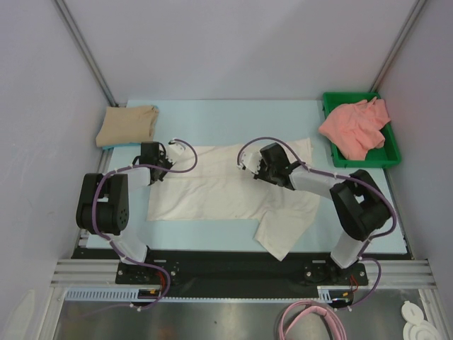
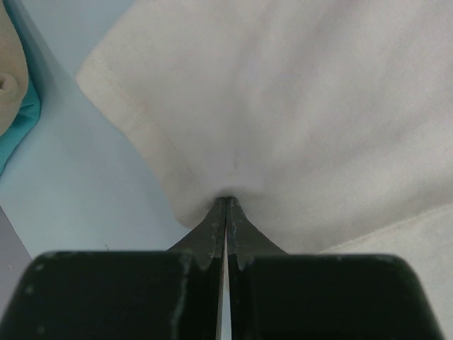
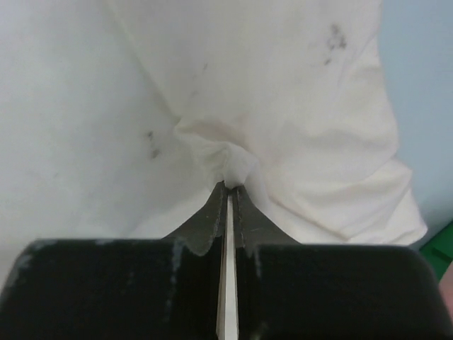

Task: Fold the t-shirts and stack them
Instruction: Fold the tshirt

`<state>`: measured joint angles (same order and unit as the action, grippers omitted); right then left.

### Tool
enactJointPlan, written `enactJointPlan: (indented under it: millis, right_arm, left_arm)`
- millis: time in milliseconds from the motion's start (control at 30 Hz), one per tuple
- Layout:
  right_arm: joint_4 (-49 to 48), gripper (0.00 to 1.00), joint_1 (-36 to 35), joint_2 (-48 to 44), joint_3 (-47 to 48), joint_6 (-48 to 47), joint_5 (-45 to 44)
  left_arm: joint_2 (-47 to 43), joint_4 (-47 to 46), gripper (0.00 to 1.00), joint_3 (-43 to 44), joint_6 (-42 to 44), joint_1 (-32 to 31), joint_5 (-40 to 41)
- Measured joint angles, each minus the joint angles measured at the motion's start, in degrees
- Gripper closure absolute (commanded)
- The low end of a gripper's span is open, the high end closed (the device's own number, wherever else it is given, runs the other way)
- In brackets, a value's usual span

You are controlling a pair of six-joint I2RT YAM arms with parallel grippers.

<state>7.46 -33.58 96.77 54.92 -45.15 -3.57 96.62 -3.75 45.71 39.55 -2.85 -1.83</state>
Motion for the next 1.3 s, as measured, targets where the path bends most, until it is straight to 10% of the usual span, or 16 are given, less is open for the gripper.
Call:
enactJointPlan:
  millis: [167,267,833,1300]
  right_arm:
    - [-2.8,0.61,0.7,5.7,5.0,-1.6,-1.2]
    - [-4.6,0.57,0.7,5.6,5.1,-1.5,-2.7]
    - [-6.7,0.80,-0.1,-9.8,-5.9,-1.3,2.3]
    - [-1.8,0.60,5.2,-2.7,-5.8,-1.4,5.3]
  left_arm:
    - [0.0,0.0,0.99,0.0,0.0,0.0,0.0]
    - [0.0,0.0,0.98,0.0,0.0,0.0,0.0]
    - [0.0,0.0,0.99,0.0,0.0,0.0,0.0]
    - [0.0,0.0,0.99,0.0,0.0,0.0,0.0]
